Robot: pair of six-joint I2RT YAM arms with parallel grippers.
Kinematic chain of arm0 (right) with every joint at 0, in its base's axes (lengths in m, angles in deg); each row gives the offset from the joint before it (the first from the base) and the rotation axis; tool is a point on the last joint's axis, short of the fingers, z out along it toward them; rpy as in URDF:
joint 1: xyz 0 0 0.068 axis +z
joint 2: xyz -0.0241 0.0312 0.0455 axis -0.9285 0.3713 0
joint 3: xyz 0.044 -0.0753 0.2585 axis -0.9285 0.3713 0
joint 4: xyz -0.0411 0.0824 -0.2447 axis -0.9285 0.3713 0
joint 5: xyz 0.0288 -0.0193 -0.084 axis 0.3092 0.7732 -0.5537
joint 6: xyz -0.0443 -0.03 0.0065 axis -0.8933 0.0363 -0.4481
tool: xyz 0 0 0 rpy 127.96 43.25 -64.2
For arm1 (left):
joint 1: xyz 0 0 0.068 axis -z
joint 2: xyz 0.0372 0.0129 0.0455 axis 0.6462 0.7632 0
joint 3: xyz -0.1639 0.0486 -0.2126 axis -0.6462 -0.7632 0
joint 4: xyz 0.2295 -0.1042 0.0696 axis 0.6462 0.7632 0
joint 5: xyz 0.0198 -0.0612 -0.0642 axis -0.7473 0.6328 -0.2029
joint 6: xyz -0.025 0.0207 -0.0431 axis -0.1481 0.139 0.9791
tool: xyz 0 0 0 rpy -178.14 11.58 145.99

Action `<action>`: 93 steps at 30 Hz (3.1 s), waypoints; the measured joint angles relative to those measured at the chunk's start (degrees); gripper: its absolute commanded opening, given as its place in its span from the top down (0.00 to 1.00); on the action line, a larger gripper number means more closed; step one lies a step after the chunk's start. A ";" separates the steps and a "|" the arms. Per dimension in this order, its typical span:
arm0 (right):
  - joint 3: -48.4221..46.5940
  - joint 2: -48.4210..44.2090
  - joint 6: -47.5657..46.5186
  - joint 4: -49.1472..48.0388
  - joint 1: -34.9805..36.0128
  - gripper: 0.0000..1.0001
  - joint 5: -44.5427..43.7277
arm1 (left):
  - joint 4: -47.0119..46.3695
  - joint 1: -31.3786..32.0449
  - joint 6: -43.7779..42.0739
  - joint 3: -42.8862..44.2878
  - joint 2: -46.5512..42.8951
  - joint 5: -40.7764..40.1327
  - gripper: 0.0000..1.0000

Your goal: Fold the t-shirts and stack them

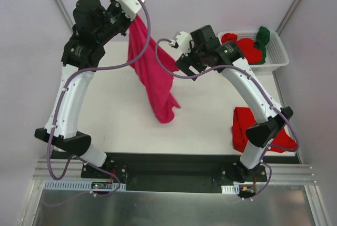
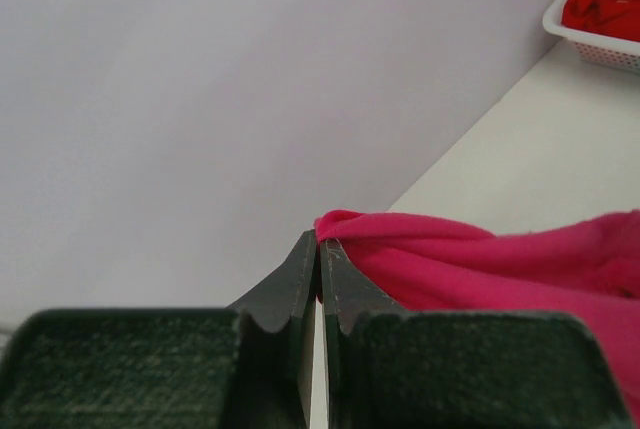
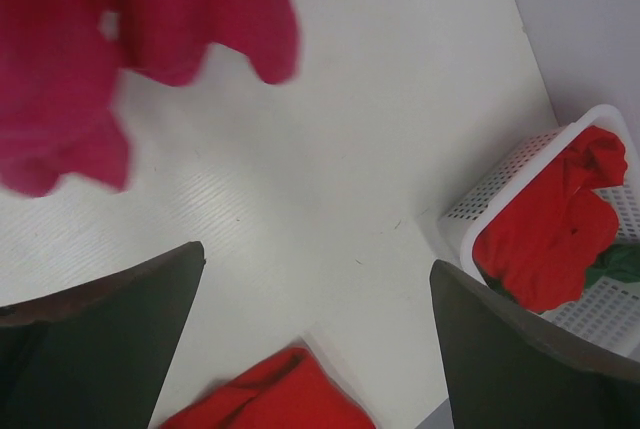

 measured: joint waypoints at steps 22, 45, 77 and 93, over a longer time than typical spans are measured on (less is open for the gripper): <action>0.68 -0.09 -0.04 0.02 0.00 0.00 -0.76 | -8.31 0.76 -9.79 -43.10 -21.79 -16.83 0.01; 2.93 -4.42 -3.74 1.33 0.33 0.00 -5.66 | 8.66 -4.59 0.68 2.01 33.51 -7.04 0.01; 9.05 -8.92 -7.80 2.29 0.20 0.03 -10.47 | 22.97 0.26 2.86 19.26 57.96 2.47 0.01; 8.94 -8.15 -7.82 2.32 0.20 0.03 -10.43 | 14.67 0.50 -1.99 20.87 57.99 -3.67 0.01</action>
